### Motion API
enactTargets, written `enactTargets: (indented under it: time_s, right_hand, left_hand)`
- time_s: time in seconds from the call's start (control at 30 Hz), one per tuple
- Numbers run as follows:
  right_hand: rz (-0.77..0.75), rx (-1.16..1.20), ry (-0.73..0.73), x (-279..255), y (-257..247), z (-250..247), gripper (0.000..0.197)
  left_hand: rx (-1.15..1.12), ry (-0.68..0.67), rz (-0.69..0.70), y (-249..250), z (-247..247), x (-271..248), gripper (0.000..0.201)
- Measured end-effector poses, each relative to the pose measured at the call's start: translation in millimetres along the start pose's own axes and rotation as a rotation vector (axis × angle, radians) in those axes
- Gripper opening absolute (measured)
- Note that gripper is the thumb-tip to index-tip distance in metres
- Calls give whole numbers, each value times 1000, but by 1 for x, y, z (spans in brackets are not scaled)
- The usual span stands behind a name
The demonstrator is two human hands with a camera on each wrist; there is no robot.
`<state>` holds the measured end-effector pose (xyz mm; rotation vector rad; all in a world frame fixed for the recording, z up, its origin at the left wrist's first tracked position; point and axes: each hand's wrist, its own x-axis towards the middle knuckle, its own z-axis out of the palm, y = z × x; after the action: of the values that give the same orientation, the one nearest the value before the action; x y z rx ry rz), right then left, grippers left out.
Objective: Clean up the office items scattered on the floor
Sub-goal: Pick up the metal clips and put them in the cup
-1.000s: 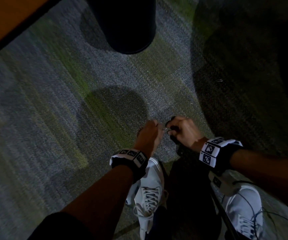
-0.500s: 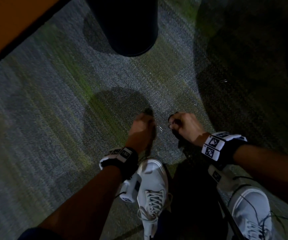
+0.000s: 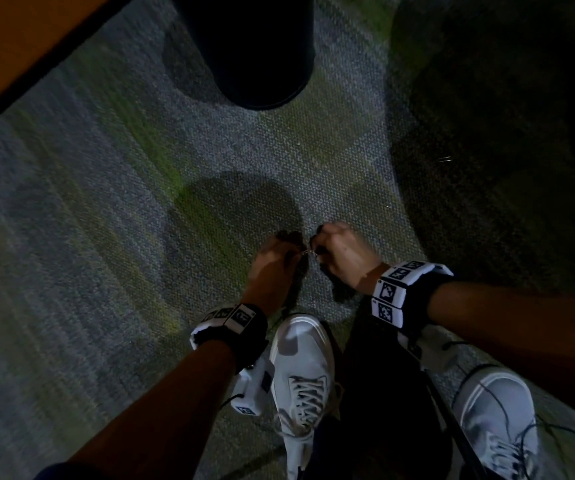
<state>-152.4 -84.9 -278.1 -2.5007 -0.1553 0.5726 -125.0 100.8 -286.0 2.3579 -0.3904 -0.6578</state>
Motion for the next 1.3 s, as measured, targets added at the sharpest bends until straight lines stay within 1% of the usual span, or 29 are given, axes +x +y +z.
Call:
enactTargets:
  time_s: [0.07,0.13,0.17,0.2,0.23,0.27,0.33,0.37,0.43,0.47,0.53,0.57,0.6,0.63,0.67,0.73,0.77,0.83,0.93,1.0,1.07,1.17,1.23,1.3]
  right_hand:
    - [49,-11,-39,1,-5,2,14]
    - [45,4,-101,3,-6,0,13]
    - [27,46,-117,3,-5,-4,12]
    - [40,115,-114,4,3,-8,11]
    - [77,202,-64,4,14,-17,12]
    - [145,284,20,2,30,-28,16]
    - [279,368,138,-13,72,-55,24]
    - [326,355,160,-29,91,-68,26]
    - [369,250,177,-69,120,-83,18]
    - [359,211,154,-88,127,-84,13]
    - [328,212,23,-118,130,-75,10]
    - [310,208,-42,-128,127,-67,12]
    - [290,208,-88,-134,124,-58,14]
    - [273,226,-108,-138,121,-48,16]
    - [257,253,-104,-140,117,-39,16]
    - [213,262,-64,-141,110,-25,14]
    - [181,239,-40,-140,106,-21,14]
    - [93,178,-10,-140,105,-15,14]
    - [31,53,-22,-140,108,-10,23]
    - [-33,-28,-31,-138,109,-6,25]
    - [-83,-103,-61,-136,109,-6,23]
    - [-109,-220,-157,-132,107,-8,21]
    - [-135,-301,-196,-128,102,-8,18]
    - [-144,-334,-236,-125,97,-9,15]
  left_hand:
    - [-12,6,1,3,0,0,20]
    - [-25,18,1,8,-1,0,20]
    - [-25,24,-4,10,0,-1,19]
    - [-19,19,-8,15,-1,-1,18]
    - [-20,5,-7,20,0,0,16]
    - [-17,-34,-10,23,3,1,13]
    - [-10,-119,2,29,8,4,14]
    - [-1,-159,5,33,12,4,14]
    - [4,-256,-4,47,21,3,11]
    - [10,-310,-19,54,26,1,12]
    - [-98,-428,-109,68,34,-2,16]
    - [-131,-440,-102,69,40,-4,19]
    - [-115,-418,-56,65,50,-3,24]
    - [-92,-425,4,62,58,-3,27]
    - [-84,-466,42,60,65,-4,31]
    - [-104,-578,10,69,72,-8,35]
    - [-85,-605,7,72,74,-10,34]
    - [-76,-646,26,79,77,-12,25]
    - [-5,-648,43,79,82,-10,16]
    - [46,-642,76,78,84,-7,18]
    - [43,-630,95,82,84,-7,21]
    - [40,-598,75,86,84,-4,18]
    - [70,-593,30,86,85,4,18]
    - [103,-543,-19,86,84,13,14]
